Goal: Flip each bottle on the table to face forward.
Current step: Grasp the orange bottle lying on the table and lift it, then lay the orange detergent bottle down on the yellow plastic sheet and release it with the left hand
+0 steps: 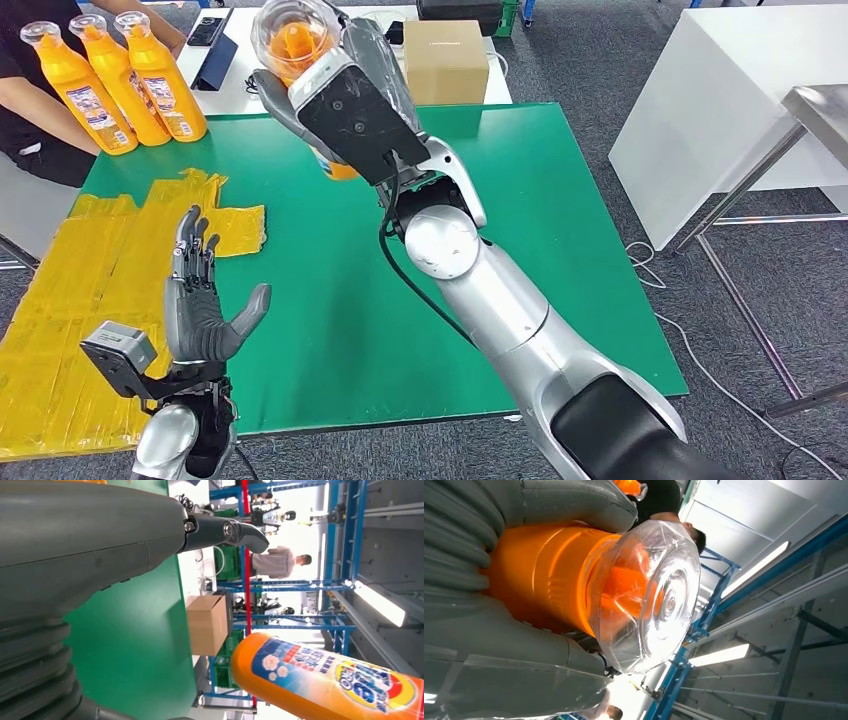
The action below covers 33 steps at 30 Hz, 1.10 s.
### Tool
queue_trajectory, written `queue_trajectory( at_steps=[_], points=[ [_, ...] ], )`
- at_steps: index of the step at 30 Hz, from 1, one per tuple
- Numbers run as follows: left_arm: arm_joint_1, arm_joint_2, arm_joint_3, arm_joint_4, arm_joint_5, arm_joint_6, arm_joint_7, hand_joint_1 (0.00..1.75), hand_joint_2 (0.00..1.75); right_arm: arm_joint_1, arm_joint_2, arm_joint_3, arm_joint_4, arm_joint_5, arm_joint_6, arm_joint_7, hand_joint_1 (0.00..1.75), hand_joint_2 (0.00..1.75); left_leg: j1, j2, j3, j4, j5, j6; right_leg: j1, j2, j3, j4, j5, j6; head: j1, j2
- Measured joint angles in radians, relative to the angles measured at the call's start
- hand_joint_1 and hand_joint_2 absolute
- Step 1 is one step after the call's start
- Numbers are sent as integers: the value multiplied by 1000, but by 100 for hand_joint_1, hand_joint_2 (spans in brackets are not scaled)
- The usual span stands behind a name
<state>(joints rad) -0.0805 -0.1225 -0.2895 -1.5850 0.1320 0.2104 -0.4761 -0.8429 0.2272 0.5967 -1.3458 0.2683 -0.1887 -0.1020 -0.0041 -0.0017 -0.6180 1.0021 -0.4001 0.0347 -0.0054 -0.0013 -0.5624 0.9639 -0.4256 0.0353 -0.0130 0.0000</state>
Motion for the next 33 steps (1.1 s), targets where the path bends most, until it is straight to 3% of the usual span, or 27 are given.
queue_trajectory(
  at_steps=[33],
  points=[
    [0, -9, -16, -25, 6, 30, -27, 0, 175, 11, 19, 26, 24, -35, -4, -18, 175, 175, 0, 0, 0, 0, 0, 0, 0, 0, 0, 0, 0, 0, 0, 0]
  ],
)
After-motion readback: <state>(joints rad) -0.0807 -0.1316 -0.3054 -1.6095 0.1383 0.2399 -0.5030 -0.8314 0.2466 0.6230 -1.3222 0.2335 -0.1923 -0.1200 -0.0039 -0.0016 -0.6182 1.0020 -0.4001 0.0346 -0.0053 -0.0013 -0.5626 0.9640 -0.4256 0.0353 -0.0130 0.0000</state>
